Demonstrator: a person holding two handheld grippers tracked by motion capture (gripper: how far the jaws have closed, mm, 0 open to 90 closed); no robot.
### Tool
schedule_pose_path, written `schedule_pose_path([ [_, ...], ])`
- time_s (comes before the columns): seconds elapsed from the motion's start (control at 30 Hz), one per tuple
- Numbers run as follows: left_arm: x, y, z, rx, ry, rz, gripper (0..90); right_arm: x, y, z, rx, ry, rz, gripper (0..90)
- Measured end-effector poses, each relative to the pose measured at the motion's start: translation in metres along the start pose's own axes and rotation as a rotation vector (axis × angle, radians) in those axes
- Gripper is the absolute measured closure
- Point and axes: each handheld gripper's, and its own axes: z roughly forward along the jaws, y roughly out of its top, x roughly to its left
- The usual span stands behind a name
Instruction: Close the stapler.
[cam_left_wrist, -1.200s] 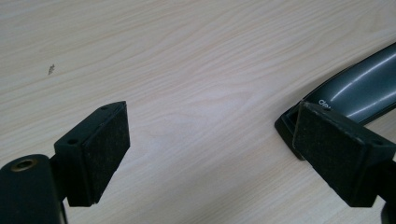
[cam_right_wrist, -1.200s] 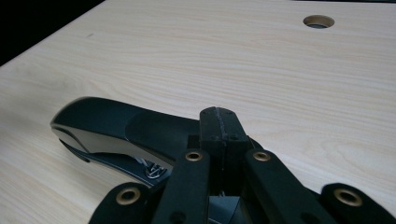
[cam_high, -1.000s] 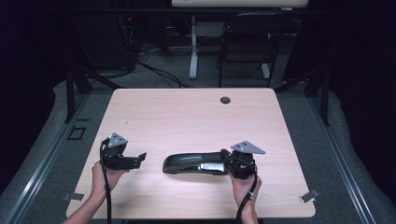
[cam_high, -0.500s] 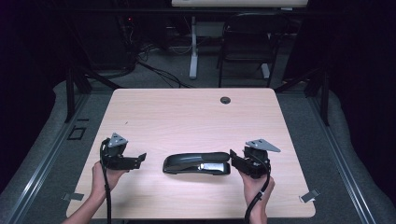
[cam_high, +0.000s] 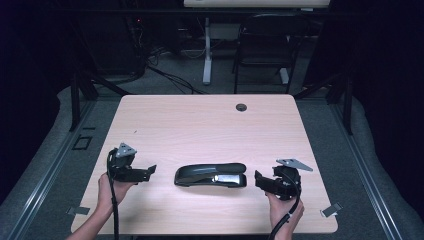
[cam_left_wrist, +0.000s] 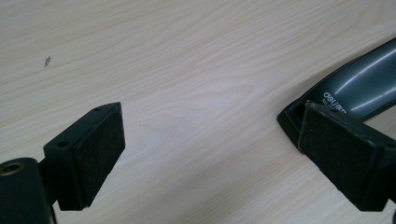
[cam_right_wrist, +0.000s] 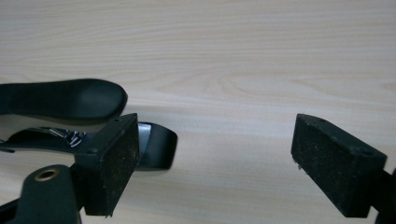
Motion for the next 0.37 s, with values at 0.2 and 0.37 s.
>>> schedule_pose_path([
  [0.2,0.0,0.0,0.001,0.007,-0.001,-0.003,4.8,-0.006,-0.012,0.003,0.02,-0.009,0.009,11.9],
  [0.37,0.002,0.0,0.002,0.013,-0.001,-0.005,3.6,-0.008,-0.012,0.003,0.016,-0.008,0.008,10.8],
])
